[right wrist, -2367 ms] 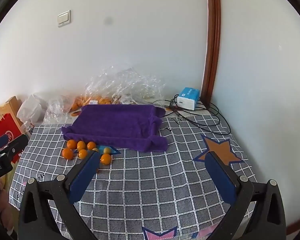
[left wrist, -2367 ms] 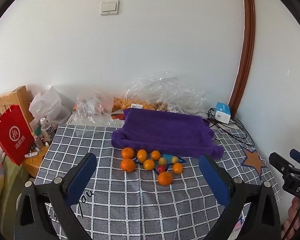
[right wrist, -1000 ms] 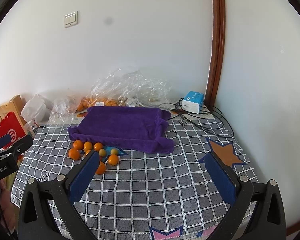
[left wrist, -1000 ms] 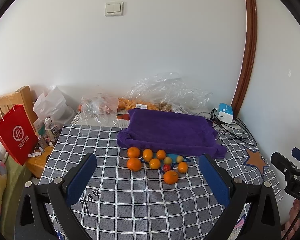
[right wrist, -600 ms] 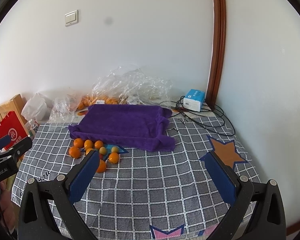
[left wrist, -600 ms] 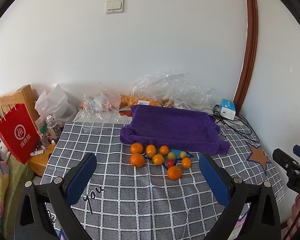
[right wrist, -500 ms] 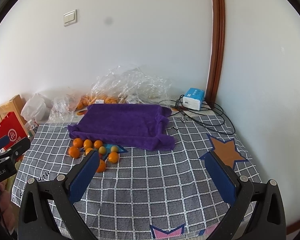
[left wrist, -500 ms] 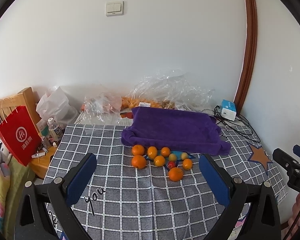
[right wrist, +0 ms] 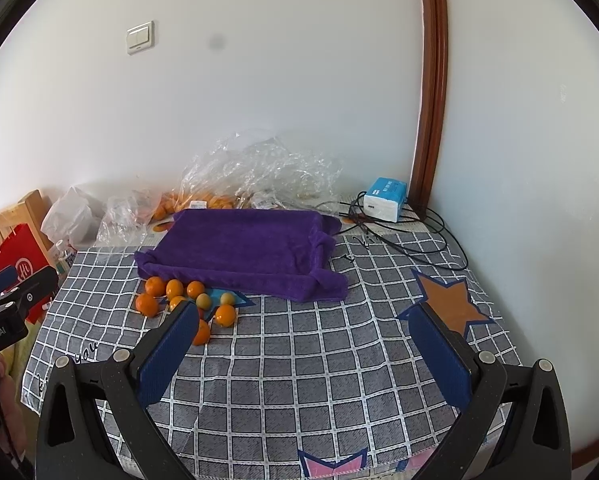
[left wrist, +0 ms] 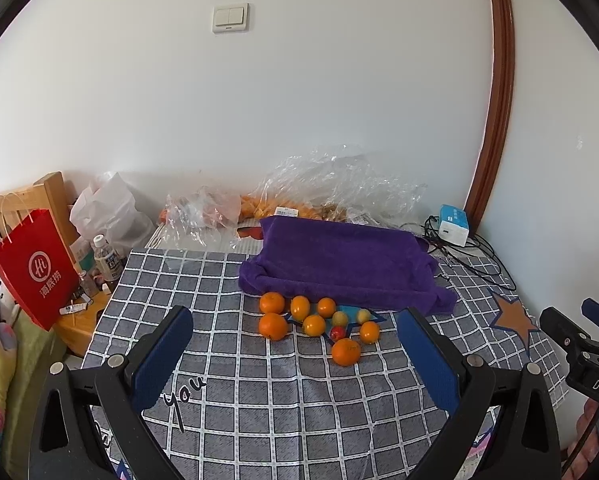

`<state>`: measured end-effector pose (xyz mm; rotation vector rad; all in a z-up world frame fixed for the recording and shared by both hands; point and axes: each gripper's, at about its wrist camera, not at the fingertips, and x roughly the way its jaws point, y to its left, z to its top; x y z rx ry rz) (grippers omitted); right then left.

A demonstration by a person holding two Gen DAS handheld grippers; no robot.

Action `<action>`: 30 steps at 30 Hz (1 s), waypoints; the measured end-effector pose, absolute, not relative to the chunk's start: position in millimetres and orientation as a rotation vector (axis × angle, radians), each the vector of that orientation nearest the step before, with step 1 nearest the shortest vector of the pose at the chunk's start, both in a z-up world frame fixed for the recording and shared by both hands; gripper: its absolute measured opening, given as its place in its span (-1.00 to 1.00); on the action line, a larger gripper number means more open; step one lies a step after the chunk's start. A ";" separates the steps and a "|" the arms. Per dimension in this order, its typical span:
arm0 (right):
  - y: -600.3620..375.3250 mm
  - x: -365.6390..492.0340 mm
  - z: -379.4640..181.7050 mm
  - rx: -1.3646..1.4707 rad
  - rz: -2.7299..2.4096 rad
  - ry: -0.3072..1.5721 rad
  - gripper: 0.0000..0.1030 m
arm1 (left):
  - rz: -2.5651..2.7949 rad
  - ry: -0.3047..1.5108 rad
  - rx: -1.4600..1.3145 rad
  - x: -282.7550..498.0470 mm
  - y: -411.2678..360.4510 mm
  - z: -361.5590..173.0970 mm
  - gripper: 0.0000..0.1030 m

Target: Organize fruits

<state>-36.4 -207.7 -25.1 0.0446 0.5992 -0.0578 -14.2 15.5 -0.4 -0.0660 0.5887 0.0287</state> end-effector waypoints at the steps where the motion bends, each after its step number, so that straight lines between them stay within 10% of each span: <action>1: -207.7 -36.4 -25.3 0.046 -0.056 0.596 1.00 | 0.031 0.588 -0.066 -13.5 15.3 -0.5 1.00; 30: -182.9 56.2 -142.5 0.043 0.056 0.752 0.86 | 0.047 0.758 -0.165 60.9 66.8 -125.2 0.74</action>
